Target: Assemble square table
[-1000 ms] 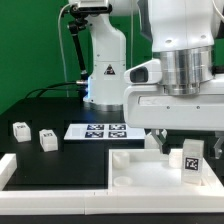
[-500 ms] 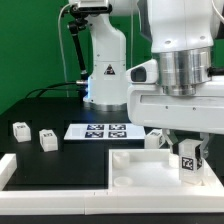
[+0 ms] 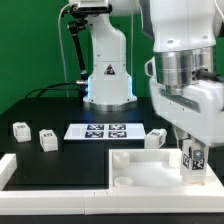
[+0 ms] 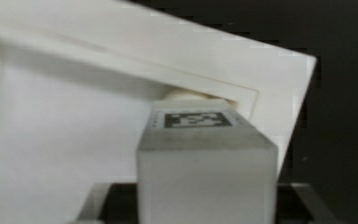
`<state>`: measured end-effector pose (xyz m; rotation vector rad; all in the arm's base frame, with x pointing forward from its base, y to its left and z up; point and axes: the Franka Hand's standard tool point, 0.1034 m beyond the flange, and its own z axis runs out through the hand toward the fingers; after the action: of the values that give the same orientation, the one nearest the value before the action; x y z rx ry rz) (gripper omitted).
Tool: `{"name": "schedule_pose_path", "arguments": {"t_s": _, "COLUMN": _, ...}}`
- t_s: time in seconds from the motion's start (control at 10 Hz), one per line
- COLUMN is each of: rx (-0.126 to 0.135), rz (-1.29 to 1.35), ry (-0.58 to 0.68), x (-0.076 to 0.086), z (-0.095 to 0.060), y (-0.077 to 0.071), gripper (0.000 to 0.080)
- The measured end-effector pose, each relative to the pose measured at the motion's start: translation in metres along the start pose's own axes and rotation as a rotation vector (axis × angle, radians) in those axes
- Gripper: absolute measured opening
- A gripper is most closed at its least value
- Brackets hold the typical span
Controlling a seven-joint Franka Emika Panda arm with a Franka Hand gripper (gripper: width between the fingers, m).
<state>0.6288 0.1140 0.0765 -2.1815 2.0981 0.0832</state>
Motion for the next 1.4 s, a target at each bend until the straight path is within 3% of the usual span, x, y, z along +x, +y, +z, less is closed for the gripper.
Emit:
{"name": "schedule_pose_path", "arguments": {"t_s": 0.1, "rx": 0.004, "rz": 0.180, "ry": -0.019, "x": 0.0014, "z": -0.0001, "y": -0.0010, "gripper": 0.0291}}
{"name": "schedule_pose_path", "arguments": {"t_s": 0.4, "rx": 0.004, "rz": 0.394, "ry": -0.023, "x": 0.0014, "z": -0.0003, "y": -0.0011, "gripper": 0.0291}}
{"name": "schedule_pose_path", "arguments": {"t_s": 0.6, "rx": 0.003, "rz": 0.301, "ry": -0.017, "x": 0.0016, "z": 0.0005, "y": -0.0006, "gripper": 0.0291}}
{"name": "schedule_pose_path", "arguments": {"t_s": 0.8, "rx": -0.008, "rz": -0.193, "ry": 0.022, "x": 0.0005, "z": 0.0030, "y": -0.0023, "gripper": 0.0589}}
{"name": "schedule_pose_path", "arguments": {"t_s": 1.1, "rx": -0.017, "rz": -0.386, "ry": 0.017, "x": -0.0008, "z": 0.0025, "y": -0.0022, "gripper": 0.0644}}
{"name": "schedule_pose_path", "arguments": {"t_s": 1.4, "rx": -0.037, "rz": -0.878, "ry": 0.040, "x": -0.0002, "z": 0.0028, "y": -0.0017, "gripper": 0.0648}}
